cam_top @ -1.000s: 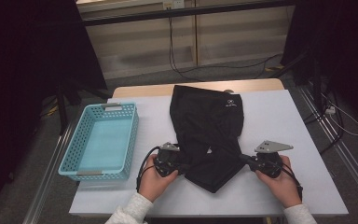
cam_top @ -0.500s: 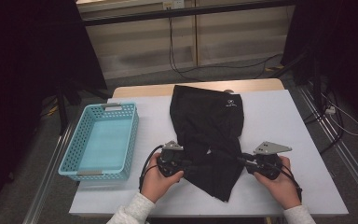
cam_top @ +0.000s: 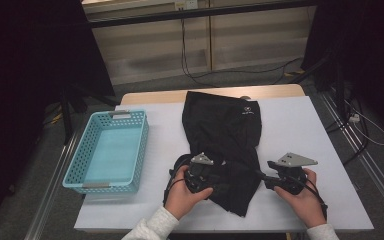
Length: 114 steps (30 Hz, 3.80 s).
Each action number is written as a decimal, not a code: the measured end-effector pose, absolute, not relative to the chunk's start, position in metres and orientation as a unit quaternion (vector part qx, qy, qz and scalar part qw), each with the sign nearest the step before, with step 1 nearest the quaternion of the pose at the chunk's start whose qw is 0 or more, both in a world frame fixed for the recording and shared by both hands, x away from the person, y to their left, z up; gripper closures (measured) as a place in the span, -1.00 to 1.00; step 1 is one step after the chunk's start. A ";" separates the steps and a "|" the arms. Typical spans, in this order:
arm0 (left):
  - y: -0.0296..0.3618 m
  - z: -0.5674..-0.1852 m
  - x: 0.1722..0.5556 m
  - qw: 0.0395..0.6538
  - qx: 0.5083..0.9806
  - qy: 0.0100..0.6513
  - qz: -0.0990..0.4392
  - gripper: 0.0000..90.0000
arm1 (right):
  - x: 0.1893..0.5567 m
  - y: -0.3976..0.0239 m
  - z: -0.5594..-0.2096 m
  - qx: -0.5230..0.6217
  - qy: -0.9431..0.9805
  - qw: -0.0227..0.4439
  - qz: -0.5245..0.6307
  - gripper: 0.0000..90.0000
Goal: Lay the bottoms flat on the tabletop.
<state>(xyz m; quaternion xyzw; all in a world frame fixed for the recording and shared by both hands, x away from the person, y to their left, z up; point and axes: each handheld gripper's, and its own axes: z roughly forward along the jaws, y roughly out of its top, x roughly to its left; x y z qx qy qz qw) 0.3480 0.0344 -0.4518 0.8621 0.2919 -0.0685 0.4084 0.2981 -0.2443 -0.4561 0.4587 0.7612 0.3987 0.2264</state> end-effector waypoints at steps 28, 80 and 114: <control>0.044 -0.432 0.371 0.425 0.838 0.323 -0.113 0.97 | 0.280 -0.252 -0.455 0.463 0.759 0.242 0.389 -0.20; 0.081 -0.439 0.385 0.404 0.833 0.358 -0.124 0.97 | 0.292 -0.219 -0.454 0.462 0.769 0.132 0.421 1.00; 0.105 -0.439 0.399 0.393 0.826 0.389 -0.105 0.96 | 0.297 -0.168 -0.468 0.434 0.797 0.150 0.393 0.95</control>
